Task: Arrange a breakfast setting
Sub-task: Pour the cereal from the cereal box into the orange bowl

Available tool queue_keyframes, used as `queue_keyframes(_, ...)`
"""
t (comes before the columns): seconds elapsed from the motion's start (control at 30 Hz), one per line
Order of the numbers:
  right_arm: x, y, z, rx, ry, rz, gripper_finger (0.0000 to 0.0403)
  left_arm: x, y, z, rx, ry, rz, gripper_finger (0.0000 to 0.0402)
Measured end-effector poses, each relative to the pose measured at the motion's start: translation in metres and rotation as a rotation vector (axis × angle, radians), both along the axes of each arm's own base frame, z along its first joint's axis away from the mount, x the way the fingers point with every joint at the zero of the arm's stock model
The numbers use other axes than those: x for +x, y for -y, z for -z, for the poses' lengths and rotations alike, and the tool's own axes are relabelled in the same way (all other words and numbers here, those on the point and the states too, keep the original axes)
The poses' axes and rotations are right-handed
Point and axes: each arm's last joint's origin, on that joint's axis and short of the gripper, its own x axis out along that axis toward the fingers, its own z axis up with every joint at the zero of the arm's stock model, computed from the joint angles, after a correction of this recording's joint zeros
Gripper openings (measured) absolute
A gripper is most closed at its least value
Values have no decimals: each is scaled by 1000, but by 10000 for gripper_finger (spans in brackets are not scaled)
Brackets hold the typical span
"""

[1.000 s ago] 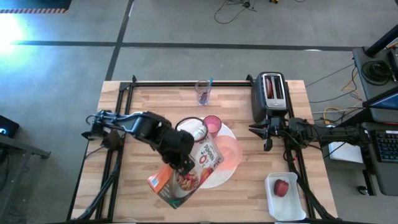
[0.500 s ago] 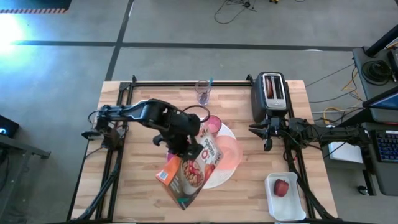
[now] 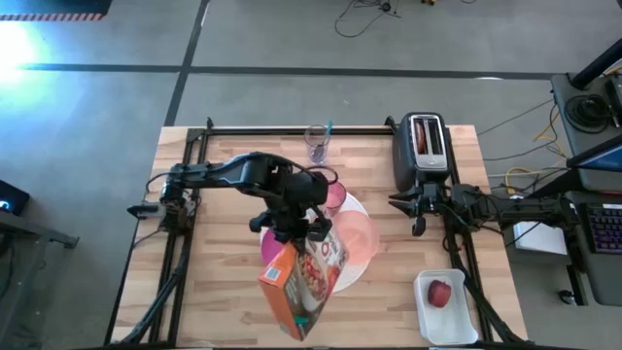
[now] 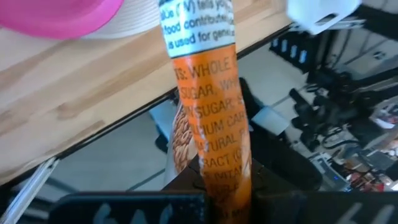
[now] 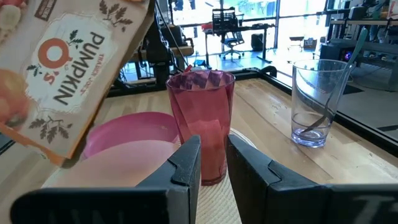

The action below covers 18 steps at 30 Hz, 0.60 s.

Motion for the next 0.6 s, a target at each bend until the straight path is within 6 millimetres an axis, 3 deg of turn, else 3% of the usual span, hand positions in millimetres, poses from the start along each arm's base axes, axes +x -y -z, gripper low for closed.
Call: queue_keyframes(0.6,0,0,0,0,0,0,68,7,-6,-2,-13,-8,-162,0)
